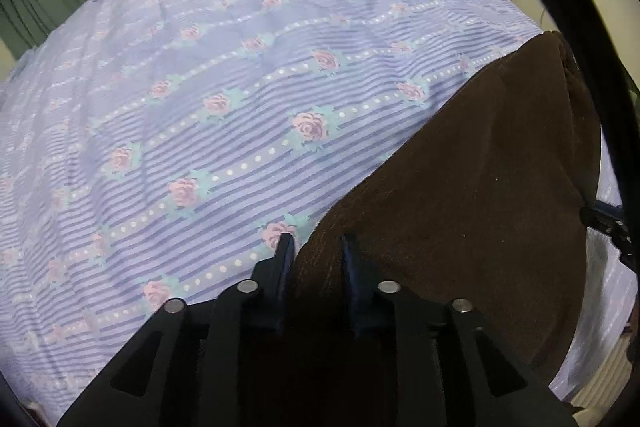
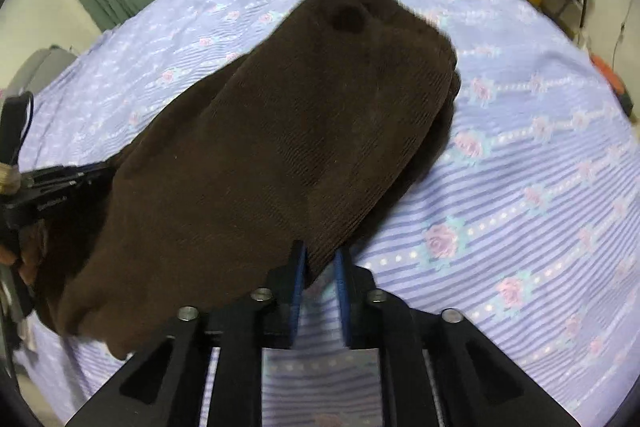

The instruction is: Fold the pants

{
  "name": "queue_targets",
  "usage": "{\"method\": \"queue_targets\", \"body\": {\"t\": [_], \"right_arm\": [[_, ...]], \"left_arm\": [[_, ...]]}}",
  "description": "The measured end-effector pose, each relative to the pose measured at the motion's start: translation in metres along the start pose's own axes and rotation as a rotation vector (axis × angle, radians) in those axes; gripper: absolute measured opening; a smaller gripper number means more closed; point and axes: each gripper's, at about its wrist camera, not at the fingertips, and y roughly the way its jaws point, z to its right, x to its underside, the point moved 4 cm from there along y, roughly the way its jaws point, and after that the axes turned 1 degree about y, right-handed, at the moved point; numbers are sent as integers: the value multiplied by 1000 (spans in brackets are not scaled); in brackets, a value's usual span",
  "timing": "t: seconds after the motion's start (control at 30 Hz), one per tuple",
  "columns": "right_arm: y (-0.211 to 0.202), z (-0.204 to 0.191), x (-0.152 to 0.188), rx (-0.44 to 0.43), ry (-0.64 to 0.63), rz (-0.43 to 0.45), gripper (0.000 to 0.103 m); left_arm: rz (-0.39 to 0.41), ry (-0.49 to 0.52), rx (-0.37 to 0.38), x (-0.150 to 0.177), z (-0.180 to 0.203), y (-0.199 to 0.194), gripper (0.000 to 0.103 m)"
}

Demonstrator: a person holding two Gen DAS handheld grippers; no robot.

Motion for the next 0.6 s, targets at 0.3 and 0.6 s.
{"method": "queue_targets", "body": {"t": [0.3,0.6], "right_arm": [[-49,26,-47,78,-33,293,80],[33,91,-76,-149,316,161,80]], "left_arm": [[339,7,-96,5,46,-99,65],[270,-48,-3,21,98,-60,64]]}}
